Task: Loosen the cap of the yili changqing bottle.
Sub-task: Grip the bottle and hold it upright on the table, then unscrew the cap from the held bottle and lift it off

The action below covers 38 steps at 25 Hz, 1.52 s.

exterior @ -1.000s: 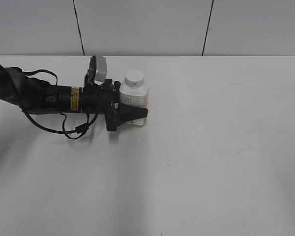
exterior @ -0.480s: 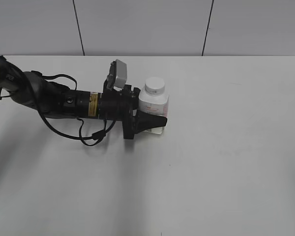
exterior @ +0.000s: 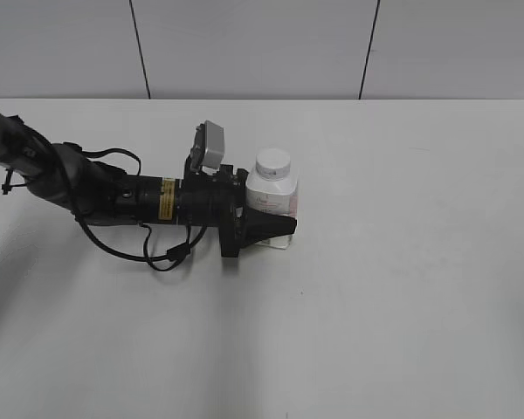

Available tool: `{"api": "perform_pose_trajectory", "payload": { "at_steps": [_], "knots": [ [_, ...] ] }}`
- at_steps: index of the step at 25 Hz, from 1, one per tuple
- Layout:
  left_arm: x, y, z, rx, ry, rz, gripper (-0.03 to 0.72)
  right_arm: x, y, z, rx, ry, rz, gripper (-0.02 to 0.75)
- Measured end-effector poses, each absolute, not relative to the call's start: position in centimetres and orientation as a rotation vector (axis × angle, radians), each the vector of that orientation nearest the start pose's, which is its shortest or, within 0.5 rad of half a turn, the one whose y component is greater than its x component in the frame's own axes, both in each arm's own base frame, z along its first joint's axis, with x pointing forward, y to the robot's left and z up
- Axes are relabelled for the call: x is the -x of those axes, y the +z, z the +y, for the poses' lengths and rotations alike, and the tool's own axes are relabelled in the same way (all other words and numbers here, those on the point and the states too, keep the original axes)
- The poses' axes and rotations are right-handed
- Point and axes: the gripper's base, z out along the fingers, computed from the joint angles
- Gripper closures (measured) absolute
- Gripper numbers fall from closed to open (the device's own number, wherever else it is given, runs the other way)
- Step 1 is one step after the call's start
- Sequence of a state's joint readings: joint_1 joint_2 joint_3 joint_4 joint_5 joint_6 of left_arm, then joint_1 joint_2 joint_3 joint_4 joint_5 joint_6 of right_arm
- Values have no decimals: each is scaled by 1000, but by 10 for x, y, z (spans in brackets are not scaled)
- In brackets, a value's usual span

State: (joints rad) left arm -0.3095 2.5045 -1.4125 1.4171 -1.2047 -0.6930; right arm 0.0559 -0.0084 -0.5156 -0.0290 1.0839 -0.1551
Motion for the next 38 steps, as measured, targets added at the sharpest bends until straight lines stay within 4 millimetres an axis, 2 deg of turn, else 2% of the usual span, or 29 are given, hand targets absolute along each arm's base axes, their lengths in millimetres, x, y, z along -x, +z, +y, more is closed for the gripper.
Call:
{"api": "perform_pose_trajectory", "payload": {
  "at_steps": [4, 8, 11, 15, 19, 23, 28, 31, 38],
  "knots": [
    [-385, 39, -212, -1286, -1166, 1476, 252, 9, 289, 2, 155, 10, 2020, 185],
    [-385, 39, -212, -1284, -1166, 1476, 252, -14, 303, 6, 54, 120, 2141, 185],
    [-385, 39, -212, -1284, -1167, 1475, 252, -42, 311, 11, 60, 159, 2242, 185],
    [-385, 39, -212, -1284, -1169, 1473, 252, -75, 321, 21, 93, 267, 2248, 185],
    [-385, 39, -212, -1287, -1166, 1469, 252, -113, 325, 27, 72, 334, 2400, 185],
    [-385, 39, -212, -1287, -1166, 1470, 252, -163, 329, 32, 51, 374, 2614, 185],
    [-385, 39, -212, -1290, -1164, 1465, 252, -223, 331, 41, 31, 429, 2750, 185],
    [-385, 39, -212, -1293, -1162, 1461, 252, -256, 323, 56, 64, 450, 2821, 185],
    [-385, 39, -212, -1297, -1157, 1461, 252, -314, 313, 117, 191, 500, 2878, 185]
  ]
}}
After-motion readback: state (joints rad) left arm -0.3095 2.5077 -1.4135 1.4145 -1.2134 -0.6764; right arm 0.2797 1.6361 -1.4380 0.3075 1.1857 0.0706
